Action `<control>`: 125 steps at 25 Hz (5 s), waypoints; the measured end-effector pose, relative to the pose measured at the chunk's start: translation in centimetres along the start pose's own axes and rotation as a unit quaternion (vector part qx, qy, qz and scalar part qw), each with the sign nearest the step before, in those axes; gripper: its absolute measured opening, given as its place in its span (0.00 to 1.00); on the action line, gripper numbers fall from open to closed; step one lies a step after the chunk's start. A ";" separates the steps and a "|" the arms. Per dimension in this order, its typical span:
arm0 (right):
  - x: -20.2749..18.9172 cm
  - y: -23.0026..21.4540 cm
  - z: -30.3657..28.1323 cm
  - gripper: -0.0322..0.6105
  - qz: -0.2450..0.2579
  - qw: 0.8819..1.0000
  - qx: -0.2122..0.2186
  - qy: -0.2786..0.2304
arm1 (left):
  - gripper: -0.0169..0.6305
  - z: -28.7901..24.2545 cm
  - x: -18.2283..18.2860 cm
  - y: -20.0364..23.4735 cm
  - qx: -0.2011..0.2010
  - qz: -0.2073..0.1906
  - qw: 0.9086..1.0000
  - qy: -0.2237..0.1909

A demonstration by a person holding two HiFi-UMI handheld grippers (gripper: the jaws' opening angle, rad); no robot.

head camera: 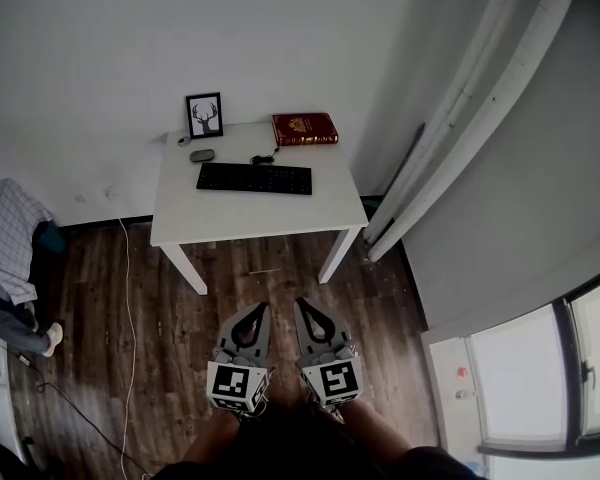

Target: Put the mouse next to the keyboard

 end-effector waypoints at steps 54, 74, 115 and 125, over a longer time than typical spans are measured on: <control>-4.3 -18.3 -32.5 0.08 -0.003 0.991 0.062 0.115 | 0.03 -29.1 -8.8 20.2 0.009 0.007 0.990 0.142; -6.6 -14.1 -55.6 0.08 0.088 0.954 0.131 0.253 | 0.03 -34.4 -13.7 36.3 -0.055 0.052 0.981 0.180; -26.9 -7.8 -78.3 0.54 0.306 0.719 0.328 0.531 | 0.03 -30.9 -23.7 48.3 0.056 0.205 0.942 0.258; -28.8 -8.2 -80.3 0.54 0.291 0.650 0.350 0.608 | 0.03 -31.5 -24.6 48.3 0.062 0.216 0.938 0.265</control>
Point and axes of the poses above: the fingertips, and each gripper's own axes: z backward along the fingers, y to its left, x out of its top, the point moved 6 cm from there along z, backward along the fingers, and after that the axes turned 12 degrees about -z, right-handed, at the moved point
